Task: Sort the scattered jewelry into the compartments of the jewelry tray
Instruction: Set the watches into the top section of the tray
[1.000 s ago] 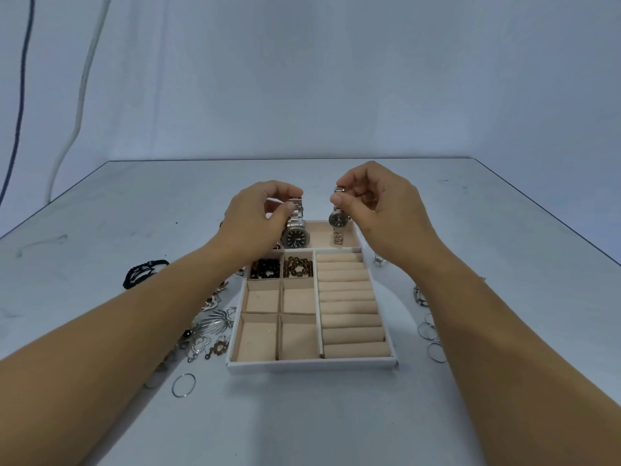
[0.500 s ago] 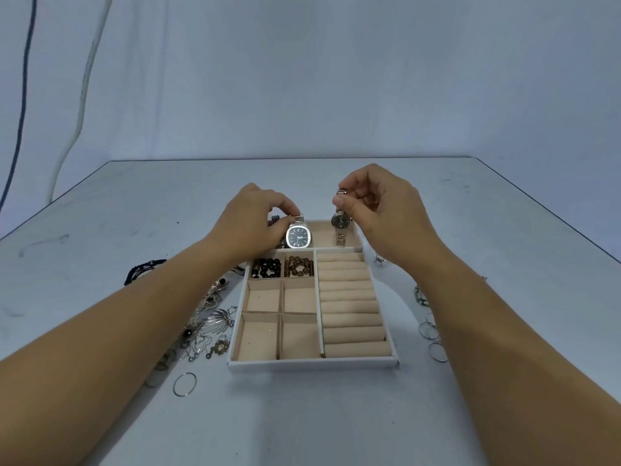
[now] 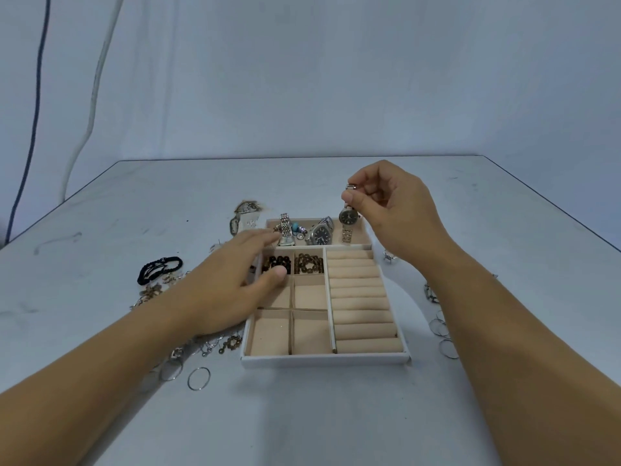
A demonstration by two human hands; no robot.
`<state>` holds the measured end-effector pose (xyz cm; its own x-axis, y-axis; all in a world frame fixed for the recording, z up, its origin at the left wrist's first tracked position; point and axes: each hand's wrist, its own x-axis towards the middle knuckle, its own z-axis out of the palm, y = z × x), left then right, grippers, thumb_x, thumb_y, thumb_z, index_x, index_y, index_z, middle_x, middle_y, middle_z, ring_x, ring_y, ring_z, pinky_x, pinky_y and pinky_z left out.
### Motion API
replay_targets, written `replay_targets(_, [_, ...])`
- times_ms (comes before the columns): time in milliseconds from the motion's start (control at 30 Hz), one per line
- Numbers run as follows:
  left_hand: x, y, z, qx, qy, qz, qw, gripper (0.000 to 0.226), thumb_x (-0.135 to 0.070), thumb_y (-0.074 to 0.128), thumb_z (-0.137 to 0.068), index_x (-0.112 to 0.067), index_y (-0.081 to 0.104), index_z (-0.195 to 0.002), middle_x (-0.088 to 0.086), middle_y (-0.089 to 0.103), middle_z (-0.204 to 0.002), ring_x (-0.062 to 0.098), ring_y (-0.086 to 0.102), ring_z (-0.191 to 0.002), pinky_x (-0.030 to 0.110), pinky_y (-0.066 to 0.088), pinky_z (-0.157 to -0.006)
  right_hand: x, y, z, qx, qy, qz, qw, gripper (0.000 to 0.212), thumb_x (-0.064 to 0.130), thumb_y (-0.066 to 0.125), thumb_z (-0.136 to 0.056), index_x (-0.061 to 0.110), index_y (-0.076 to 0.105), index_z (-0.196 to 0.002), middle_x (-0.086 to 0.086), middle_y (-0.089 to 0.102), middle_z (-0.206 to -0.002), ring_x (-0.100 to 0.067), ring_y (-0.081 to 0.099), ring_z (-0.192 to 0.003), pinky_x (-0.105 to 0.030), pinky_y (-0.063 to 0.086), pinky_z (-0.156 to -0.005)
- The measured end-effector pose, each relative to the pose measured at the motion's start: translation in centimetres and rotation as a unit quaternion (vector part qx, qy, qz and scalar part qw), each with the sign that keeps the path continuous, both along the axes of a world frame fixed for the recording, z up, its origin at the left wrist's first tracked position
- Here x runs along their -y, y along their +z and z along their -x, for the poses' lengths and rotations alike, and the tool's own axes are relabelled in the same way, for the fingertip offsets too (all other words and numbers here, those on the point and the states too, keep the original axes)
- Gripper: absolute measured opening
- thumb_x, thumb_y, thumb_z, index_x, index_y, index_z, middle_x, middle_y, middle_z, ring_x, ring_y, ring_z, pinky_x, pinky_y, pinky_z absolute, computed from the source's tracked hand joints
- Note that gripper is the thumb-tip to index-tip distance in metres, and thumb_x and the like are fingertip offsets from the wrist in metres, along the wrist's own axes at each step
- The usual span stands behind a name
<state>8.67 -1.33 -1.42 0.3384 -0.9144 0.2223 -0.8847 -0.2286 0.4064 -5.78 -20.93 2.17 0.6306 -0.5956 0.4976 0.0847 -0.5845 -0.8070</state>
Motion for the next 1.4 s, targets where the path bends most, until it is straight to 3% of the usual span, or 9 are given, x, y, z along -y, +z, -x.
replay_targets(233, [4.6,2.7,1.0,0.019,0.025,0.081,0.996,0.036,-0.041,0.055,-0.091,-0.024,0.061,-0.122,-0.009,0.063,-0.118,0.007,0.055,-0.110,0.024,0.041,-0.095,0.5,-0.2,0.1,-0.009,-0.034,-0.014,0.999,0.013,0.019,0.071,-0.084,0.027,0.062,-0.088,0.006,0.065,-0.080,-0.006,0.061,-0.071,-0.013,0.049,-0.065])
replay_targets(400, [9.4,2.3,0.7,0.013,0.064,0.073,0.995,0.026,-0.040,0.062,-0.087,-0.021,0.070,-0.102,-0.013,0.066,-0.083,0.004,0.057,-0.079,0.010,0.038,-0.065,0.7,0.0,0.5,-0.012,-0.043,-0.015,0.999,0.010,0.019,0.070,-0.084,0.022,0.063,-0.091,0.006,0.064,-0.079,0.003,0.056,-0.062,-0.007,0.043,-0.057])
replay_targets(500, [11.4,1.8,0.2,0.001,0.088,0.051,0.995,0.035,-0.048,0.065,-0.083,-0.019,0.069,-0.103,-0.010,0.064,-0.083,0.008,0.060,-0.084,0.021,0.044,-0.071,1.1,-0.1,0.7,-0.018,-0.052,-0.008,0.998,0.010,0.022,0.070,-0.084,0.024,0.063,-0.091,0.007,0.065,-0.080,0.002,0.056,-0.064,-0.007,0.043,-0.060])
replay_targets(667, [12.8,2.0,0.0,0.072,0.103,-0.019,0.992,0.043,-0.061,0.060,-0.081,-0.025,0.070,-0.103,-0.005,0.055,-0.101,0.016,0.055,-0.099,0.027,0.041,-0.077,1.6,-0.1,0.8,-0.016,-0.055,-0.007,0.998,0.010,0.022,0.070,-0.084,0.022,0.063,-0.092,0.010,0.064,-0.078,0.005,0.055,-0.063,-0.006,0.042,-0.062])
replay_targets(767, [12.8,2.0,0.0,0.061,0.092,-0.015,0.994,0.028,-0.050,0.063,-0.082,-0.026,0.074,-0.091,-0.011,0.051,-0.085,0.012,0.054,-0.090,0.026,0.039,-0.072,1.9,-0.1,0.9,-0.014,-0.056,-0.005,0.998,0.010,0.022,0.070,-0.084,0.022,0.062,-0.091,0.009,0.064,-0.078,0.004,0.055,-0.063,-0.007,0.042,-0.062])
replay_targets(933, [12.2,2.1,0.1,0.026,0.082,0.042,0.995,0.015,-0.033,0.068,-0.082,-0.020,0.073,-0.087,-0.005,0.065,-0.087,0.011,0.059,-0.084,0.026,0.045,-0.074,1.9,-0.1,1.0,-0.016,-0.057,-0.003,0.998,0.010,0.022,0.070,-0.084,0.022,0.062,-0.091,0.009,0.064,-0.079,0.006,0.054,-0.061,-0.005,0.041,-0.061])
replay_targets(1067, [11.3,2.8,-0.3,0.000,0.074,0.054,0.996,0.008,-0.026,0.067,-0.085,-0.019,0.070,-0.082,-0.010,0.065,-0.078,0.002,0.054,-0.071,0.015,0.041,-0.063,1.7,-0.2,0.8,-0.014,-0.056,-0.007,0.998,0.010,0.022,0.070,-0.084,0.023,0.063,-0.091,0.010,0.063,-0.077,0.006,0.054,-0.061,-0.005,0.042,-0.062])
replay_targets(1300, [9.3,3.2,-3.0,0.003,0.071,0.051,0.996,0.005,-0.026,0.067,-0.086,-0.023,0.069,-0.084,-0.011,0.064,-0.079,0.003,0.053,-0.072,0.015,0.036,-0.063,1.0,-0.1,0.4,-0.007,-0.035,-0.013,0.999,0.010,0.020,0.070,-0.084,0.024,0.062,-0.089,0.009,0.064,-0.077,0.004,0.055,-0.063,-0.007,0.043,-0.061])
replay_targets(1400, [8.9,2.4,-3.7,0.016,0.063,0.052,0.997,0.005,-0.026,0.064,-0.088,-0.025,0.068,-0.089,-0.013,0.059,-0.083,0.008,0.048,-0.082,0.021,0.031,-0.071,0.7,-0.2,0.3,-0.007,-0.030,-0.010,0.999,0.012,0.020,0.070,-0.084,0.027,0.062,-0.088,0.009,0.064,-0.078,0.000,0.057,-0.066,-0.010,0.046,-0.064])
